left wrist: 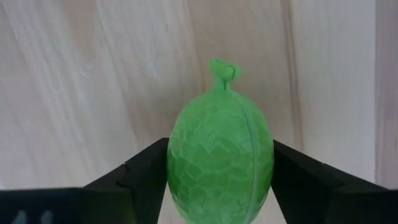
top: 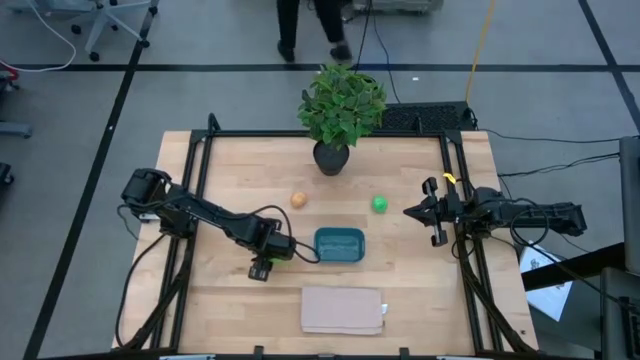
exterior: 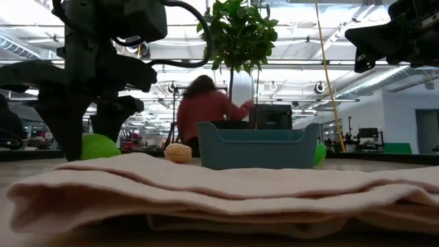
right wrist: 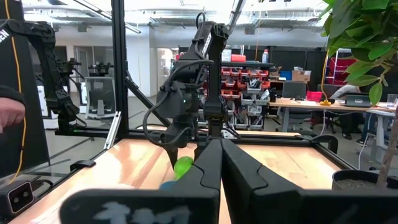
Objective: Pick and placing Produce into tupperware
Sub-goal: Put the green melon into the blue bin
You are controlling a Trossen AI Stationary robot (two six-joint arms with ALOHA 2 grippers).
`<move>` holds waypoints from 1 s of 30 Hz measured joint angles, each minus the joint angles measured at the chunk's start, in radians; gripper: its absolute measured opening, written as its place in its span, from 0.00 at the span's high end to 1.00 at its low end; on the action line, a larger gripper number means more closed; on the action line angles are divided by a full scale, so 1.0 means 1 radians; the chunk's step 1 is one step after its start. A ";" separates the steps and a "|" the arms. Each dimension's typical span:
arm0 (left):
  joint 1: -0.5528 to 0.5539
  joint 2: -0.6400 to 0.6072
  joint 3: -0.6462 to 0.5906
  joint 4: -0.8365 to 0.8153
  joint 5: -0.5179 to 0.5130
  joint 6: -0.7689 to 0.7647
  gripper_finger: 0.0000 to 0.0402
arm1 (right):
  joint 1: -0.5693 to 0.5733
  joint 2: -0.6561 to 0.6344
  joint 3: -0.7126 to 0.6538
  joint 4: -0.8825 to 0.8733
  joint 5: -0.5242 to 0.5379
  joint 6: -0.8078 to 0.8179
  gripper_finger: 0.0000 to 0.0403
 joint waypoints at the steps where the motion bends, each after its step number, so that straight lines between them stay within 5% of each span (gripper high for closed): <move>1: 0.002 0.000 0.010 -0.015 0.000 0.004 0.39 | 0.000 0.000 0.000 0.000 0.000 0.000 1.00; 16: 0.050 -0.024 0.230 -0.295 -0.014 0.126 0.40 | 0.000 0.000 0.000 0.000 0.000 0.000 1.00; 30: 0.109 -0.328 0.253 -0.271 -0.032 0.141 0.40 | 0.000 0.000 0.000 -0.003 0.000 0.000 1.00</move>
